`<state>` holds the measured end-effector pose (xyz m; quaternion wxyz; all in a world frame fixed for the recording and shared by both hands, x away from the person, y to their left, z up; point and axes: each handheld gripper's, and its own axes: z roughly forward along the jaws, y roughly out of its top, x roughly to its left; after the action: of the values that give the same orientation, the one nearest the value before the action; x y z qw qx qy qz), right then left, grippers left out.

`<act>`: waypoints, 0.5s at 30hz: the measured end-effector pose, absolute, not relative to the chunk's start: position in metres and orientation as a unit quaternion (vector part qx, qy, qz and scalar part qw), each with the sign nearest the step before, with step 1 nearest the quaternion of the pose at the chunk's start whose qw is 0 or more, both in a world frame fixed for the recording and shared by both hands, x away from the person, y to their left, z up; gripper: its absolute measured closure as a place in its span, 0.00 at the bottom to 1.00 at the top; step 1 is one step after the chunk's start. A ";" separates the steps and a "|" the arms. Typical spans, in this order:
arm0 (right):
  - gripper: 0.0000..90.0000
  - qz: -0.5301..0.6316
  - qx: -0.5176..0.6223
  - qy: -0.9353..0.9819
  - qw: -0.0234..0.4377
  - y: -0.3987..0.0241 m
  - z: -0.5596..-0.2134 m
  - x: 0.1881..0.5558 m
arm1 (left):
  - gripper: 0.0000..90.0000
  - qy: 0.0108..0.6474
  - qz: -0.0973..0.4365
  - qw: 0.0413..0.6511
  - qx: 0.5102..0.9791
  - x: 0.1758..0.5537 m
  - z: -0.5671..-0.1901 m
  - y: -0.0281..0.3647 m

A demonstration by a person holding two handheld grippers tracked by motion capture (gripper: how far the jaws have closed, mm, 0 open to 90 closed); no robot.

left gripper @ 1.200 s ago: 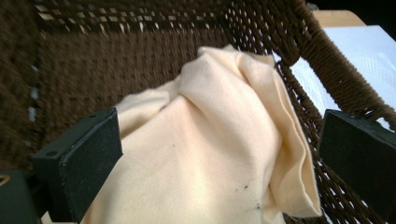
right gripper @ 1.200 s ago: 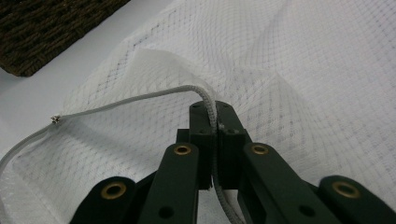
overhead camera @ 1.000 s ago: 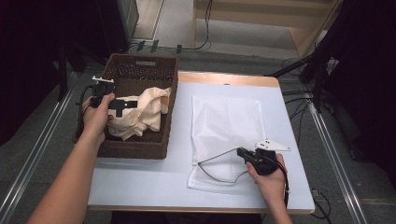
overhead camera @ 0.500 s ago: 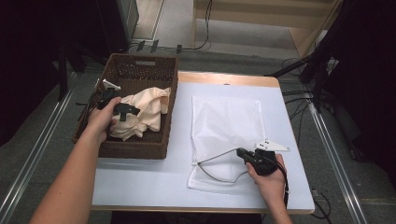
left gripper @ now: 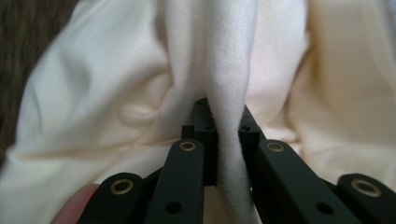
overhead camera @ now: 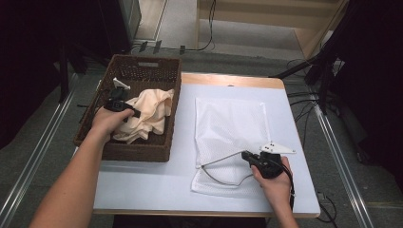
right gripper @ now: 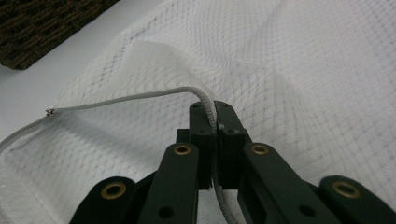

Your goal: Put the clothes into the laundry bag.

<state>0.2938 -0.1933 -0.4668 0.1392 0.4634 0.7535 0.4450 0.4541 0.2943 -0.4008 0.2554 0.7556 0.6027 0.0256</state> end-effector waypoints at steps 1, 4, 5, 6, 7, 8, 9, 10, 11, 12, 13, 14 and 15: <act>0.98 0.444 0.464 0.754 0.140 -0.194 -0.467 0.294 | 0.95 0.598 0.027 0.277 0.752 0.454 -0.398 0.293; 0.98 0.444 0.464 0.754 0.140 -0.195 -0.467 0.294 | 0.95 0.575 0.013 0.377 0.726 0.455 -0.388 0.286; 0.98 0.444 0.464 0.754 0.139 -0.195 -0.468 0.295 | 0.95 0.551 0.014 0.414 0.724 0.455 -0.384 0.276; 0.98 0.444 0.465 0.754 0.138 -0.195 -0.469 0.295 | 0.94 0.551 0.014 0.414 0.724 0.455 -0.384 0.276; 0.98 0.444 0.465 0.754 0.138 -0.195 -0.469 0.295 | 0.94 0.546 0.015 0.418 0.726 0.456 -0.383 0.270; 0.98 0.442 0.465 0.755 0.138 -0.194 -0.469 0.295 | 0.89 0.544 0.015 0.421 0.725 0.457 -0.384 0.263; 0.98 0.441 0.465 0.755 0.137 -0.194 -0.470 0.295 | 0.76 0.547 0.007 0.419 0.725 0.458 -0.386 0.258; 0.98 0.441 0.463 0.756 0.138 -0.194 -0.470 0.295 | 0.64 0.549 0.007 0.416 0.725 0.459 -0.386 0.253; 0.98 0.441 0.463 0.757 0.138 -0.194 -0.470 0.295 | 0.52 0.553 0.010 0.411 0.725 0.459 -0.386 0.249; 0.98 0.442 0.463 0.756 0.137 -0.195 -0.470 0.294 | 0.30 0.555 0.012 0.409 0.725 0.459 -0.385 0.246; 0.98 0.442 0.463 0.756 0.137 -0.195 -0.470 0.294 | 0.30 0.554 0.013 0.407 0.726 0.459 -0.385 0.243; 0.98 0.442 0.463 0.756 0.137 -0.195 -0.470 0.294 | 0.25 0.552 0.014 0.399 0.732 0.460 -0.386 0.240; 0.98 0.441 0.463 0.756 0.138 -0.196 -0.470 0.294 | 0.23 0.554 0.015 0.386 0.737 0.460 -0.388 0.237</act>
<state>0.2940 -0.1955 -0.4702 0.1377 0.4632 0.7560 0.4415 0.4603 0.2367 -0.3879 0.3861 0.7372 0.5543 0.0148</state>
